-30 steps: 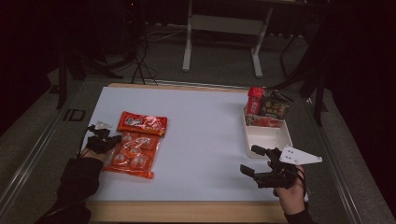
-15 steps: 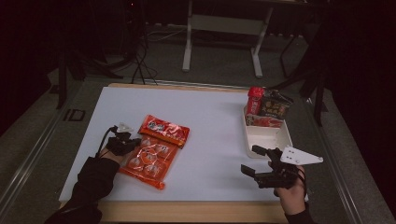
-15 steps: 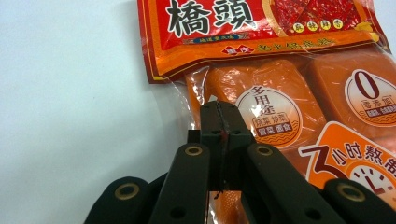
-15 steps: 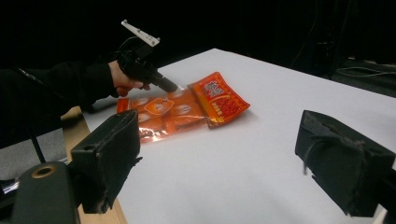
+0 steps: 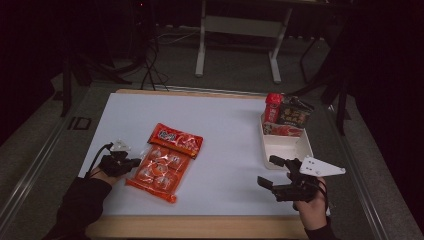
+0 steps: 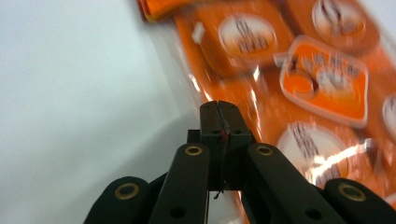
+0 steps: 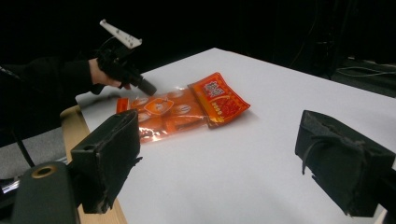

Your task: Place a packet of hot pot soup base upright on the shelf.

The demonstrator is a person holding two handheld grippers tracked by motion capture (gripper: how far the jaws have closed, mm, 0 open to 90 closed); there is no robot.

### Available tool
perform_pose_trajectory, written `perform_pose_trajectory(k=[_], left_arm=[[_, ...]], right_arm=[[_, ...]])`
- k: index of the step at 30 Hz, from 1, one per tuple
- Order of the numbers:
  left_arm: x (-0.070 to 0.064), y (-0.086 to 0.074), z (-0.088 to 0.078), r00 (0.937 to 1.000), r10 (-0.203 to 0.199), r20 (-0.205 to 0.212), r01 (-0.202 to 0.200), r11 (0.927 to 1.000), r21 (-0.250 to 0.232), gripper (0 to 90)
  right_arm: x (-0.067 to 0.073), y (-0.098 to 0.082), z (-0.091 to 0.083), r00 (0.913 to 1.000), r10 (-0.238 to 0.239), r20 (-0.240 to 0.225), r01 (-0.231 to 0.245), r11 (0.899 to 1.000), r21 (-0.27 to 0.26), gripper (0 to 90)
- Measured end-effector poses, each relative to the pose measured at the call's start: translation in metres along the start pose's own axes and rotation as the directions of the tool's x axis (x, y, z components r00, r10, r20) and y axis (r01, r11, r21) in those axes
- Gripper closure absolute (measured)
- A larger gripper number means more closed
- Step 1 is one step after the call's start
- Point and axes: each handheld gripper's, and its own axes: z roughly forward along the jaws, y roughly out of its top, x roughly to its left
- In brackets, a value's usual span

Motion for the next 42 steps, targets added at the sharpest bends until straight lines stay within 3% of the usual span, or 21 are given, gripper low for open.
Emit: perform_pose_trajectory(k=[8, 23, 30, 34, 40, 42], left_arm=[[-0.01, 0.0, 0.002, 0.9999, -0.008, -0.007, 0.008, 1.0, -0.003, 90.0], [-0.039, 0.014, 0.02, 0.9971, -0.013, 0.075, 0.016, 0.9994, -0.03, 90.0], [-0.063, 0.027, 0.033, 0.9894, 0.029, 0.142, -0.027, 0.9995, -0.019, 90.0], [-0.072, 0.032, 0.038, 0.9858, 0.052, 0.16, -0.05, 0.9986, -0.017, 90.0], [-0.068, 0.039, 0.039, 0.9901, 0.041, 0.134, -0.037, 0.9988, -0.032, 89.3], [-0.064, 0.041, 0.041, 0.9935, 0.039, 0.107, -0.034, 0.9985, -0.042, 88.8]], right_arm=[[0.001, -0.001, 0.001, 1.0, -0.001, 0.001, 0.001, 1.0, 0.008, 13.8], [0.002, -0.003, 0.004, 0.9999, -0.007, -0.008, 0.007, 1.0, 0.027, 13.9], [0.002, -0.003, 0.005, 0.9999, -0.007, -0.012, 0.007, 1.0, 0.027, 13.9], [0.002, -0.003, 0.004, 0.9999, -0.006, -0.011, 0.006, 1.0, 0.026, 13.9], [0.002, -0.004, 0.004, 0.9999, -0.008, -0.013, 0.008, 1.0, 0.026, 13.9], [0.002, -0.004, 0.004, 0.9999, -0.008, -0.011, 0.008, 1.0, 0.025, 13.9]])
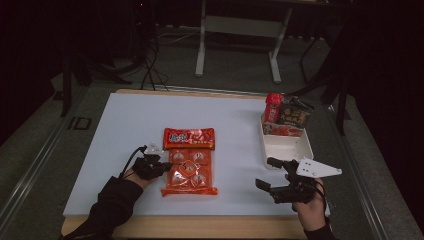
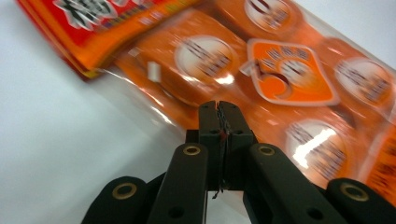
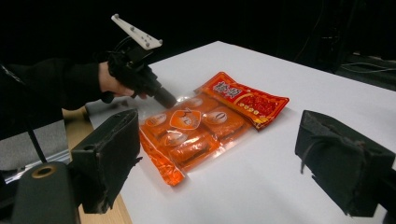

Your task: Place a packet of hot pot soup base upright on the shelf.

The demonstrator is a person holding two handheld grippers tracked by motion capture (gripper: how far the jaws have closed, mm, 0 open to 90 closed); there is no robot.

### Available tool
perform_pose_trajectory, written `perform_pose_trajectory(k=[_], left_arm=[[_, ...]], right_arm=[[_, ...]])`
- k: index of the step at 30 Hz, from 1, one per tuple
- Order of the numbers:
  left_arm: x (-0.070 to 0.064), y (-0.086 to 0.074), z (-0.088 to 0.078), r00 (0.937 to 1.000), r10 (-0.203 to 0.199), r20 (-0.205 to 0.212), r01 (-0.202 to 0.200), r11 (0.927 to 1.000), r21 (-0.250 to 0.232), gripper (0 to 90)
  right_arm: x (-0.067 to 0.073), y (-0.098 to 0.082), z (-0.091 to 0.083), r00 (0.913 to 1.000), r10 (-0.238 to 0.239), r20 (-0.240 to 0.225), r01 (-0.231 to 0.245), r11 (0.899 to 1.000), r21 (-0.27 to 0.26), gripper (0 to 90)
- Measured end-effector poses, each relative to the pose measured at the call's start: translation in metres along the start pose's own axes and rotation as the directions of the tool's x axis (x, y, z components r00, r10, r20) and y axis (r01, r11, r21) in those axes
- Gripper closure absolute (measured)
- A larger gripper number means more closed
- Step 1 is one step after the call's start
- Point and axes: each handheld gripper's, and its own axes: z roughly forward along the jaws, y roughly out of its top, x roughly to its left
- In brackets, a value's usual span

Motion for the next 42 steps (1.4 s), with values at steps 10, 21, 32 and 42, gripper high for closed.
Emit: perform_pose_trajectory(k=[10, 21, 32, 42], left_arm=[[0.014, 0.01, 0.014, 0.9988, -0.043, -0.025, 0.043, 0.9991, -0.002, 89.7], [-0.004, 0.02, 0.024, 1.0, 0.002, -0.008, -0.002, 0.9998, 0.02, 90.0], [-0.045, 0.041, 0.049, 0.9912, 0.076, 0.108, -0.081, 0.996, 0.038, 90.0], [-0.05, 0.038, 0.045, 0.989, 0.071, 0.13, -0.078, 0.9957, 0.05, 89.3]], right_arm=[[-0.002, -0.001, 0.0, 1.0, 0.009, -0.003, -0.009, 1.0, -0.001, 13.9], [-0.002, -0.002, 0.002, 0.9999, 0.008, -0.007, -0.008, 1.0, 0.003, 13.9], [-0.003, -0.003, 0.001, 0.9999, 0.009, -0.009, -0.009, 1.0, 0.002, 13.9], [-0.003, -0.003, -0.001, 0.9999, 0.008, -0.009, -0.008, 1.0, -0.001, 13.9]])
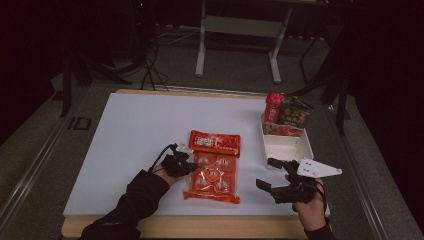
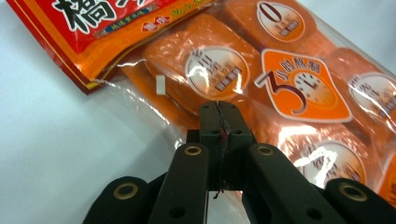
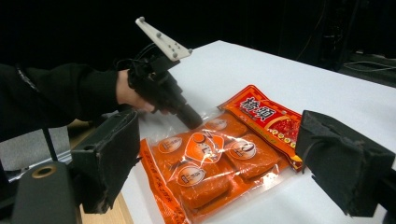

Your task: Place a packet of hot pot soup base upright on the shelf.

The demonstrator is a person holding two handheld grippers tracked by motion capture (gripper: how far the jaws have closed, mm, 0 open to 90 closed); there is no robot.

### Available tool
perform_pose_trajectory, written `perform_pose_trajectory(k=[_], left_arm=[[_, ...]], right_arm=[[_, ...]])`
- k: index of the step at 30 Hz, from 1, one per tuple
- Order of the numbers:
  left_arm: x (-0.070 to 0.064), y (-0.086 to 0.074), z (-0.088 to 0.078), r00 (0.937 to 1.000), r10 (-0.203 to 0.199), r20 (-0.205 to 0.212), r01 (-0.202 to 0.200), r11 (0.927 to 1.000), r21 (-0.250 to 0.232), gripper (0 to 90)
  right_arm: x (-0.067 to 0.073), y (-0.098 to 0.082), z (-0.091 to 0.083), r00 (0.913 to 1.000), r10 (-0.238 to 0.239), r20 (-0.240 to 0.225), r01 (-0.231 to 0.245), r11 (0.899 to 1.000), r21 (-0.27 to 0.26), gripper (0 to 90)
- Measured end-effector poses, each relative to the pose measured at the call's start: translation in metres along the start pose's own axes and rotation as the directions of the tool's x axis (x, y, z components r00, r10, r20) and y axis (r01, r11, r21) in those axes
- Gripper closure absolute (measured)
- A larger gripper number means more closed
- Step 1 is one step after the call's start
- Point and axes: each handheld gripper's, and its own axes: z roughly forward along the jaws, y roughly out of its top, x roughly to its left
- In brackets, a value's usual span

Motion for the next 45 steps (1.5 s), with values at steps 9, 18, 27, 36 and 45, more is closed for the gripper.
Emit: perform_pose_trajectory(k=[9, 18, 27, 36, 45], left_arm=[[-0.01, -0.014, -0.007, 0.9996, -0.018, 0.022, 0.018, 0.9997, 0.014, 87.9], [-0.018, -0.012, 0.001, 0.9985, 0.0, 0.056, 0.002, 0.9994, -0.033, 89.5], [-0.006, -0.006, -0.007, 0.9993, -0.012, 0.037, 0.018, 0.9864, -0.164, 63.1], [0.02, 0.004, -0.011, 0.9922, -0.123, 0.02, 0.124, 0.9826, -0.138, 31.9], [0.035, 0.011, -0.006, 0.9911, -0.129, -0.036, 0.122, 0.9823, -0.142, 24.0]], right_arm=[[0.001, 0.0, 0.001, 1.0, -0.005, 0.003, 0.005, 1.0, 0.004, 13.9], [0.001, 0.0, 0.002, 1.0, -0.008, -0.002, 0.008, 1.0, 0.006, 13.9], [0.0, -0.001, 0.002, 1.0, -0.008, -0.002, 0.008, 1.0, 0.011, 13.9], [0.0, -0.001, 0.001, 0.9998, -0.016, 0.006, 0.016, 1.0, 0.006, 14.2], [0.0, -0.001, 0.0, 0.9991, -0.035, 0.025, 0.035, 0.999, 0.004, 14.4]])
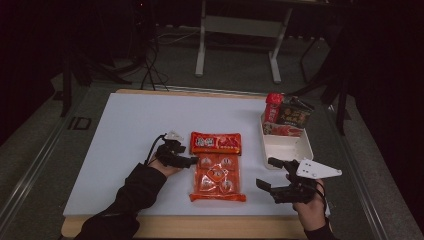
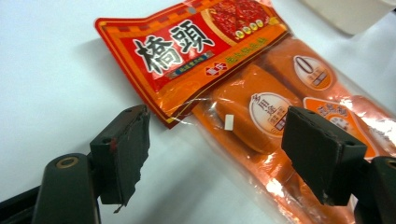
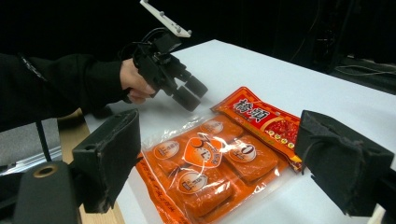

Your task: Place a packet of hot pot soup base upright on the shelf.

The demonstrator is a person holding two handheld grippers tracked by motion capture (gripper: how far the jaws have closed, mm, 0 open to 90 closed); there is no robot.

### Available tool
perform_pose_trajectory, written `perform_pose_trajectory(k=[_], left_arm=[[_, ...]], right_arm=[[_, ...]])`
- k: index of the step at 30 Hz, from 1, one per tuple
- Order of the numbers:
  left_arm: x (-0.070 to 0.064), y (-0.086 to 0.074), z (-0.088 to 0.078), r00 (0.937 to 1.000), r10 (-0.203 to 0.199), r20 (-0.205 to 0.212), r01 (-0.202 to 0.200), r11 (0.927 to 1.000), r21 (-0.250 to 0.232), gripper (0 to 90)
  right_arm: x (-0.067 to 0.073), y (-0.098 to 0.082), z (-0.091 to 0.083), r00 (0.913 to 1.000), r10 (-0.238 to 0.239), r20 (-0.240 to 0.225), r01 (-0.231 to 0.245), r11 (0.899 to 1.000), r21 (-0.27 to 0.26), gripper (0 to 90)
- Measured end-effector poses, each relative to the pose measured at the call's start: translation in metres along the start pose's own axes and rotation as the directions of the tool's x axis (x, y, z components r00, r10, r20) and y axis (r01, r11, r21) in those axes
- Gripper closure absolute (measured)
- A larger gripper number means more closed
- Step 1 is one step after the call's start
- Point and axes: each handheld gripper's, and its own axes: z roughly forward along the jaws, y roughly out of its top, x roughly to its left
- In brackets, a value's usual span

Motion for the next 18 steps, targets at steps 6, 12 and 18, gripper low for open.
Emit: perform_pose_trajectory(k=[6, 12, 18], left_arm=[[0.011, 0.007, 0.003, 0.9988, -0.005, -0.049, 0.004, 0.9998, -0.022, 24.0], [0.02, 0.014, 0.013, 0.9974, -0.028, -0.067, 0.027, 0.9995, -0.014, 24.0], [0.028, 0.017, 0.025, 0.9954, -0.055, -0.079, 0.055, 0.9985, 0.005, 24.2]], right_arm=[[0.001, 0.0, 0.0, 0.9999, -0.011, 0.004, 0.011, 1.0, 0.004, 14.4], [0.001, 0.0, 0.0, 0.9999, -0.013, 0.004, 0.013, 1.0, 0.005, 14.3], [0.001, -0.002, 0.0, 0.9999, -0.012, 0.004, 0.012, 1.0, 0.006, 14.3]])
